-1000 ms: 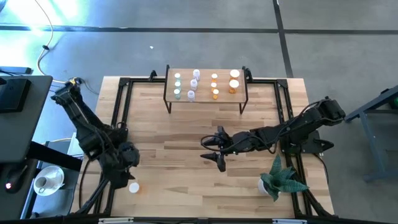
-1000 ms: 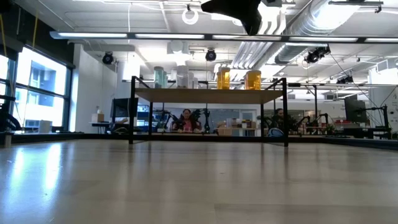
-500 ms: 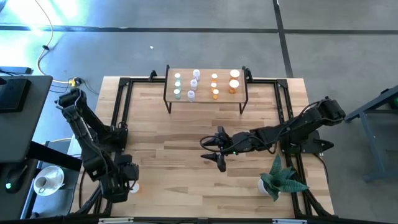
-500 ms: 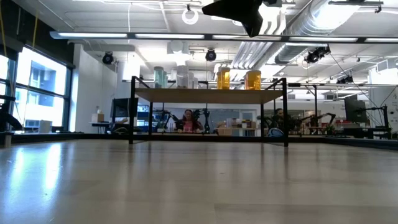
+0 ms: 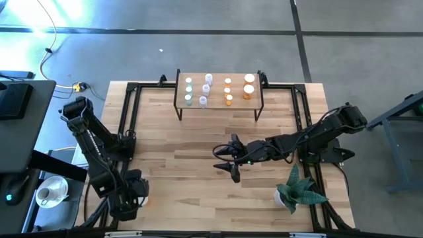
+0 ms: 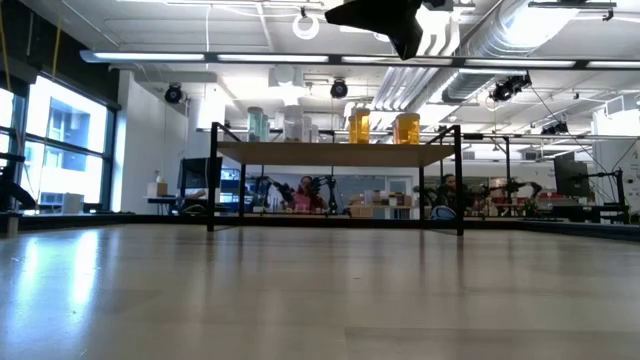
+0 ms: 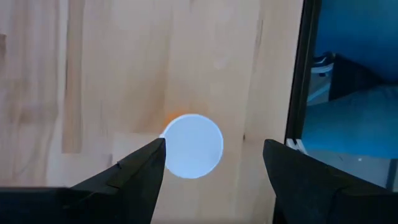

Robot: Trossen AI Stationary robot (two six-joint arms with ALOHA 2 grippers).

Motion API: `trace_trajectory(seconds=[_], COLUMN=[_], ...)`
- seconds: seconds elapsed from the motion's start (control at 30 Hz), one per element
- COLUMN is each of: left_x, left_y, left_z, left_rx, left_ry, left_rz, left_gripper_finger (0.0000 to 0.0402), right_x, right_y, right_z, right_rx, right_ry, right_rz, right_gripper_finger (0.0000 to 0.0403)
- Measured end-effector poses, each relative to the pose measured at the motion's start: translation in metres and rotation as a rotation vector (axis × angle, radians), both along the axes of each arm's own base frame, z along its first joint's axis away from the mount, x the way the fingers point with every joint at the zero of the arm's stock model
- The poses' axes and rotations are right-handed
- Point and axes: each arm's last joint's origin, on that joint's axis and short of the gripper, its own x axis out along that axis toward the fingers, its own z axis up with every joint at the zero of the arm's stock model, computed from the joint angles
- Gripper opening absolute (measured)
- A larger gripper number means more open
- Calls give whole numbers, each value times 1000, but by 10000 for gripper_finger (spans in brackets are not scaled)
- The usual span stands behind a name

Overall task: Pick and place medicine bottles onto shelf by color
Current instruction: Put the large orange pill bottle on the shelf aligned with the other large orange pill bottles

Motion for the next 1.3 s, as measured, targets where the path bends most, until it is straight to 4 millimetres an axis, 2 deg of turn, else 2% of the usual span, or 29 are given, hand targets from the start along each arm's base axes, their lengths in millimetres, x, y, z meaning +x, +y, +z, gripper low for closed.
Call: trace_trajectory(seconds=[0.43,0.83,1.3], left_x=[-2,1,4], left_y=[-2,-13,-18], left_z=[-1,-26,-40], left_rx=[25,100,140], left_ry=[-40,42,79], left_rz=[48,72,101], left_gripper_finger=[259,259,259], right_x=[0,0,0], right_y=[0,0,0], right_z=[-1,-1,-1], right_rx=[-2,2,5], right_ry=[7,7,7], right_rz=[0,-2,-3], right_gripper_finger=[234,234,234])
